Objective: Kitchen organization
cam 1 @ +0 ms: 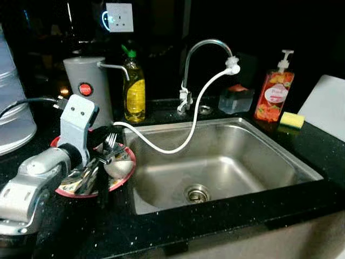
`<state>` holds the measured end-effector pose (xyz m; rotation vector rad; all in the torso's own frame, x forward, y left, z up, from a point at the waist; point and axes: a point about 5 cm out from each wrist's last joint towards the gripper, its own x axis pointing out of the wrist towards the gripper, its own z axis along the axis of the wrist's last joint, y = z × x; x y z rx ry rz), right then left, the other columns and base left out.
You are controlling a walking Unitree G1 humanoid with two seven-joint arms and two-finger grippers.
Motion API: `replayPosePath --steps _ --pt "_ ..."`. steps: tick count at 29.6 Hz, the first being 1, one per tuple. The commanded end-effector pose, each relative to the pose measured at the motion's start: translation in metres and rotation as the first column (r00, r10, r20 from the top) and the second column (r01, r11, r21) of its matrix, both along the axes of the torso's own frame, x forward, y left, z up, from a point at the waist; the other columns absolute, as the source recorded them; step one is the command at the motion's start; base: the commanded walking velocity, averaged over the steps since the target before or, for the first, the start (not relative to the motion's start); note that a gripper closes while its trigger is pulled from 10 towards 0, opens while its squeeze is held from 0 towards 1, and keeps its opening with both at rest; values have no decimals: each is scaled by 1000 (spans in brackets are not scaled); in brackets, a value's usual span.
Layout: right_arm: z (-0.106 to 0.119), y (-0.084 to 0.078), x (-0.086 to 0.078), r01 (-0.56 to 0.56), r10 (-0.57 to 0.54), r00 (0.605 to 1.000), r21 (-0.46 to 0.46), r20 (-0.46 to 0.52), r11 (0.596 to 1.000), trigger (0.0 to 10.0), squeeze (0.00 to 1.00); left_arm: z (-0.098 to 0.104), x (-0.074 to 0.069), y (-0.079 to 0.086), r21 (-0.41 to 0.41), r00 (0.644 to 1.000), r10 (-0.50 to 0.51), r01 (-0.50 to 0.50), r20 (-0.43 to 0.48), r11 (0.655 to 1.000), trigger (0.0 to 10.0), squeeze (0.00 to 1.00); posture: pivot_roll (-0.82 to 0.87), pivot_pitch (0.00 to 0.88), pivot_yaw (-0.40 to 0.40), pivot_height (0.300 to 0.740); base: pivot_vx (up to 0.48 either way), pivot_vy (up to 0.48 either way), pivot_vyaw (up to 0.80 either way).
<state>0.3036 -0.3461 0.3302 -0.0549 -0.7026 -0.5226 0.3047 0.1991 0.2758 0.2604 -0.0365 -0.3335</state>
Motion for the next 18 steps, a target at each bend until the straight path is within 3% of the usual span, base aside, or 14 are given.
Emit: replayPosePath --steps 1,2,4,5,7,8,10,11,13,17,18 --pt "2 43 12 -234 233 972 -44 -41 971 10000 0 -8 6 1 19 996 69 -69 -49 997 10000 0 -80 14 -28 740 0 0 0" --pt "2 43 12 -234 233 972 -44 -41 971 10000 0 -8 6 1 19 996 69 -69 -49 997 10000 0 -80 14 -28 740 0 0 0" --pt "3 76 14 -393 388 919 -97 -65 914 10000 0 -8 5 1 16 996 63 -62 -62 998 10000 0 -79 15 -25 740 0 0 0" --pt "3 76 14 -393 388 919 -97 -65 914 10000 0 -8 5 1 16 996 63 -62 -62 998 10000 0 -79 15 -25 740 0 0 0" --pt "2 107 13 -530 520 848 -134 -101 838 10000 0 -2 0 1 3 997 -5 5 -73 1000 10000 0 -75 16 -23 740 0 0 0" --pt "2 107 13 -530 520 848 -134 -101 838 10000 0 -2 0 1 3 997 -5 5 -73 1000 10000 0 -75 16 -23 740 0 0 0" --pt "-3 132 12 -626 614 780 -134 -122 768 10000 0 6 -2 7 39 997 -54 56 -61 998 10000 0 -68 17 -19 740 0 0 0" --pt "-3 132 12 -626 614 780 -134 -122 768 10000 0 6 -2 7 39 997 -54 56 -61 998 10000 0 -68 17 -19 740 0 0 0" --pt "-10 148 13 -670 657 742 -107 -133 735 10000 0 11 0 15 66 997 -47 52 -65 996 10000 0 -58 16 -18 740 0 0 0" --pt "-15 156 13 -693 679 720 -82 -144 717 10000 0 11 2 16 39 994 -66 70 -93 997 10000 0 -55 15 -18 740 0 0 0" --pt "-17 161 13 -706 693 706 -67 -147 705 10000 0 9 4 15 18 990 -76 79 -116 997 10000 1000 -53 13 -17 740 0 0 0"
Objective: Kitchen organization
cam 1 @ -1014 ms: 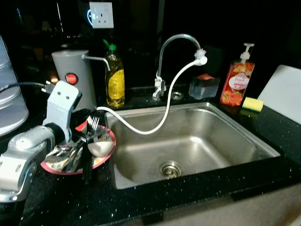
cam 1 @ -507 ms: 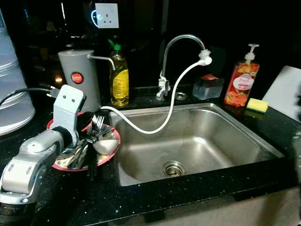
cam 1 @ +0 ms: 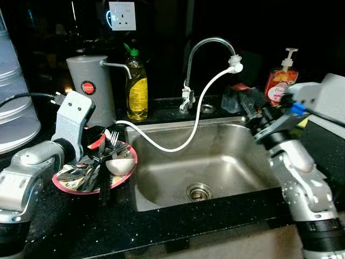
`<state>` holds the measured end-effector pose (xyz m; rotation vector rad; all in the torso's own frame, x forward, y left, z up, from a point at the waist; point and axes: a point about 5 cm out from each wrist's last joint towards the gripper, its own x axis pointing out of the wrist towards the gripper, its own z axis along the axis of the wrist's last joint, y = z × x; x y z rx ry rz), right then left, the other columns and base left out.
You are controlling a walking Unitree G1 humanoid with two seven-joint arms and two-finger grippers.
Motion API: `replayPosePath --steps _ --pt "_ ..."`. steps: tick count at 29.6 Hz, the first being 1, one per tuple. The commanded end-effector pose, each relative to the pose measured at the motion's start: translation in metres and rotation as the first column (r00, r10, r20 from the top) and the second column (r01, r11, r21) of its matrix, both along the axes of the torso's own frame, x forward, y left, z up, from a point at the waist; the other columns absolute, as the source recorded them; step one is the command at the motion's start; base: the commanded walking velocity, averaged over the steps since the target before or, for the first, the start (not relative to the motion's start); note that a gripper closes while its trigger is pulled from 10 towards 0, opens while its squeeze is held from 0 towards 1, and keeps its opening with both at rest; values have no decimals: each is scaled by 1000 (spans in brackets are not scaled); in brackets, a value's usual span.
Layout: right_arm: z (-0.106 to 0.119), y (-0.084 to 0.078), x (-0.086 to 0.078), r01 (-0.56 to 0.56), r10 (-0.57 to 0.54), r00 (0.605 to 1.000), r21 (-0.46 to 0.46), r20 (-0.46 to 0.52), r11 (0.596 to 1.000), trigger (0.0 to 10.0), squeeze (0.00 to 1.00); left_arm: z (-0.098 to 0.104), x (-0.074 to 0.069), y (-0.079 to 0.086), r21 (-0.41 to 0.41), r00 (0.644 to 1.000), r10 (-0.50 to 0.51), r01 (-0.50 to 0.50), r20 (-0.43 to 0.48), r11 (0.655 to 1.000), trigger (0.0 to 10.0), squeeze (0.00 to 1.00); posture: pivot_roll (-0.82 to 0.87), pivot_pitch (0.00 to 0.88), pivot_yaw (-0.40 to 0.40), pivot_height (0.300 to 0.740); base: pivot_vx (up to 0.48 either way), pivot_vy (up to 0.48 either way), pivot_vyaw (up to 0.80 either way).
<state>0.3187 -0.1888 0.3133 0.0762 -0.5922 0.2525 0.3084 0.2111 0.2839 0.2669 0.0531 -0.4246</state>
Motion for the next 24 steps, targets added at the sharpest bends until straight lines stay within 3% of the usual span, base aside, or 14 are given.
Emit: replayPosePath --steps 1,5,12,13,21,24 --pt "-2 8 -3 -30 30 999 -1 -16 1000 10000 0 -2 3 4 -17 999 3 -4 -45 1000 10000 1000 -52 12 -16 740 0 0 0" --pt "-5 16 -5 -62 62 998 6 -34 998 10000 0 -2 17 15 -36 993 63 -67 -99 997 10000 1000 -50 7 -15 740 0 0 0" --pt "-5 18 -5 -68 68 997 14 -40 998 10000 0 1 26 19 -17 988 36 -39 -151 999 10000 1000 -40 0 -25 740 0 0 0" --pt "-5 18 -5 -70 71 997 15 -41 997 10000 0 1 28 20 -8 986 23 -25 -166 1000 10000 0 -40 0 -25 740 0 0 0" --pt "-4 21 -6 -79 79 996 19 -45 997 10000 0 9 35 27 -15 970 -95 94 -225 995 10000 0 -37 0 -24 740 0 0 0" --pt "-5 21 -6 -79 80 996 23 -49 997 10000 0 5 38 32 76 962 -98 121 -256 990 10000 0 -38 0 -23 740 0 0 0"
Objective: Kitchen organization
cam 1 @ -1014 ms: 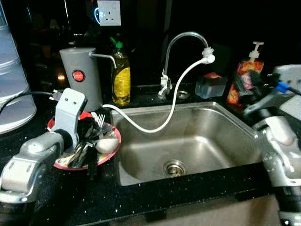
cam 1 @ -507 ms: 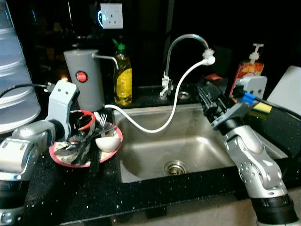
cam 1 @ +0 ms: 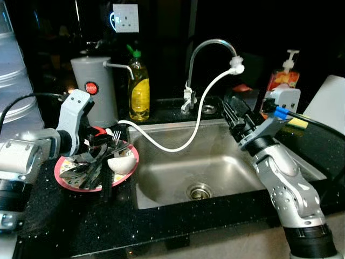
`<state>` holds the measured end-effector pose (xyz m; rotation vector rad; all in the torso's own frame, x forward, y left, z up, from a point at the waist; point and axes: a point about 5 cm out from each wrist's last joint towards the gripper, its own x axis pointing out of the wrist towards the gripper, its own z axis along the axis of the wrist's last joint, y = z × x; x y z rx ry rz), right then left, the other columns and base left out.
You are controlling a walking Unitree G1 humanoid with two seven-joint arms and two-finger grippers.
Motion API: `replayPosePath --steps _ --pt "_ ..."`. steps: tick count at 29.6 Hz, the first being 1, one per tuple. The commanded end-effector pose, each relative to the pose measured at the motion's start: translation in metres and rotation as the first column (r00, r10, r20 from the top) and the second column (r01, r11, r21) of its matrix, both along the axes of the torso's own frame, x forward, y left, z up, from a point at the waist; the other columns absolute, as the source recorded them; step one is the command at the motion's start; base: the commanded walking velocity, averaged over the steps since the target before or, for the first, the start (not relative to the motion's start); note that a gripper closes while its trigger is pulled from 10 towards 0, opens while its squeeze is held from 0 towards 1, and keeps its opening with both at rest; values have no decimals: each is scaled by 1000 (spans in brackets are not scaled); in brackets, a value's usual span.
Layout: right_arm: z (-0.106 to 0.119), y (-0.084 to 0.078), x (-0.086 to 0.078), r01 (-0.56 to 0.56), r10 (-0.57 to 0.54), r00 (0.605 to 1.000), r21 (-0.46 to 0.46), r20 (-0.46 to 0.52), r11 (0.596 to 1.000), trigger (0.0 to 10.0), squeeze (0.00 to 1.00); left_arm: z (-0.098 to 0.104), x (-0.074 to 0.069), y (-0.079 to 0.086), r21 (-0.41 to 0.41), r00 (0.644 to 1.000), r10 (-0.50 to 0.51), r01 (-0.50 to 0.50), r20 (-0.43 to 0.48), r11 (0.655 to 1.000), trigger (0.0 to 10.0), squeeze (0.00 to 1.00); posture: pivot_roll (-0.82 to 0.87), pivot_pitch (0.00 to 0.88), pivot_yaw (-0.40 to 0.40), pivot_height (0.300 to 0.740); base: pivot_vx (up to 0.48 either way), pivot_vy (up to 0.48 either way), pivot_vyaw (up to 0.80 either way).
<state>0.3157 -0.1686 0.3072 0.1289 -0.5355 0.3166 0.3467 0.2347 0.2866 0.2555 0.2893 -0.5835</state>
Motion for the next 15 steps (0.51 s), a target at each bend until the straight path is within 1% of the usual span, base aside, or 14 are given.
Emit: replayPosePath --steps 1,5,7,11,12,14,15 --pt "2 1 -3 -3 3 1000 -1 7 1000 10000 0 2 0 9 64 1000 6 -6 -8 998 10000 0 -37 0 -21 740 0 0 0" --pt "1 0 -3 2 -2 1000 2 4 1000 10000 0 -4 3 15 90 998 14 -9 -55 996 10000 0 -36 0 -18 740 0 0 0" --pt "1 0 -3 3 -3 1000 3 3 1000 10000 0 -6 4 16 92 998 19 -13 -63 996 10000 0 -39 2 -15 740 0 0 0" --pt "0 -1 -4 10 -10 1000 8 -2 1000 10000 0 -16 6 20 112 995 25 -14 -94 994 10000 0 -38 4 -17 740 0 0 0" --pt "0 -2 -4 11 -11 1000 9 -2 1000 10000 0 -18 7 20 115 995 27 -15 -98 993 4510 0 -41 6 -19 740 0 0 0" --pt "0 -2 -3 12 -12 1000 9 -2 1000 10000 0 -18 8 21 117 995 28 -17 -98 993 4510 0 -41 6 -19 740 0 0 0" --pt "0 -2 -3 12 -12 1000 10 -2 1000 10000 0 -18 8 21 119 995 29 -17 -98 993 2549 0 -41 6 -19 740 0 0 0"
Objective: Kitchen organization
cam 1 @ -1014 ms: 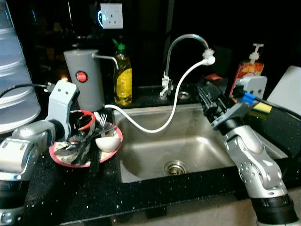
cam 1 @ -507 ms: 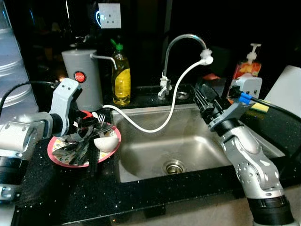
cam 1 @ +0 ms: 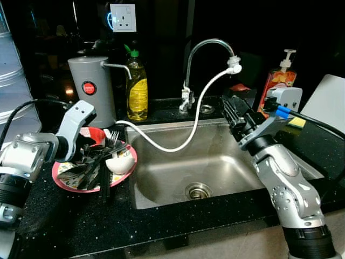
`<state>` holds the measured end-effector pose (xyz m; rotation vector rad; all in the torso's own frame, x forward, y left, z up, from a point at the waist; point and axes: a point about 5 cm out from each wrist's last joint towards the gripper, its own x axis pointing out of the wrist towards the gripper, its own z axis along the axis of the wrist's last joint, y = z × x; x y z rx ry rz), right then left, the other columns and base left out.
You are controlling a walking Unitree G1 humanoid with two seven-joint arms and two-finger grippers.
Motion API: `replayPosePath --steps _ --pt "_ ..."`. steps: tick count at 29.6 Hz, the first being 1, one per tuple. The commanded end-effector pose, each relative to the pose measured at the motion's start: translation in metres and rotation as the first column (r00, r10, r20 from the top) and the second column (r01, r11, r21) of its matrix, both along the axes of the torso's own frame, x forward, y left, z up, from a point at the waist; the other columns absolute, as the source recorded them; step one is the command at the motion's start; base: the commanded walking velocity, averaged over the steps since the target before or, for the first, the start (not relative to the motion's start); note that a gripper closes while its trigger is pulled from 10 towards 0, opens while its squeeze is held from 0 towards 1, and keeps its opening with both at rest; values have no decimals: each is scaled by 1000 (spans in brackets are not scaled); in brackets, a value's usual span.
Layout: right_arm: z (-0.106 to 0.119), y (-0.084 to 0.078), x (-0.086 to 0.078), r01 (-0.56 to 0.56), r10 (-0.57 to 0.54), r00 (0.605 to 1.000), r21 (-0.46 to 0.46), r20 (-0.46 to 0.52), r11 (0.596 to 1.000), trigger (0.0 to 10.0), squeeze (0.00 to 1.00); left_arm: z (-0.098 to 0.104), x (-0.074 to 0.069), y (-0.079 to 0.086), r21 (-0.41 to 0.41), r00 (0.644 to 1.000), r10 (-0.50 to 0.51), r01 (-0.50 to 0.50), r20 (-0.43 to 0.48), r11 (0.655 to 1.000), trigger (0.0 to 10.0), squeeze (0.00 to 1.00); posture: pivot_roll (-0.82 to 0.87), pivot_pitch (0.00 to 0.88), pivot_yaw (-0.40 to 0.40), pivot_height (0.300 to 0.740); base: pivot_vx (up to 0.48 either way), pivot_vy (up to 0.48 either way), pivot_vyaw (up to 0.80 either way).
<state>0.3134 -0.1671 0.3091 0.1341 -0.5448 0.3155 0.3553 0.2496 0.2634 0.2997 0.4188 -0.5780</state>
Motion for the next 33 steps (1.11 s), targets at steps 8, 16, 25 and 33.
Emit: replayPosePath --steps 8,16,25,33 --pt "-1 -4 -1 11 -11 1000 4 -11 1000 10000 0 6 2 8 74 1000 0 -1 17 997 0 0 -38 5 -20 740 0 0 0" --pt "-2 -4 -1 11 -11 1000 5 -12 1000 10000 0 13 5 6 81 998 -2 -2 55 997 10000 0 -43 3 -18 740 0 0 0" --pt "-1 -4 0 9 -9 1000 11 -14 1000 10000 0 57 9 -8 151 962 -19 -23 272 988 10000 0 -40 5 -23 740 0 0 0" --pt "-1 -3 1 8 -8 1000 17 -14 1000 10000 0 70 12 -39 121 942 -127 93 312 988 10000 0 -41 10 -23 740 0 0 0"
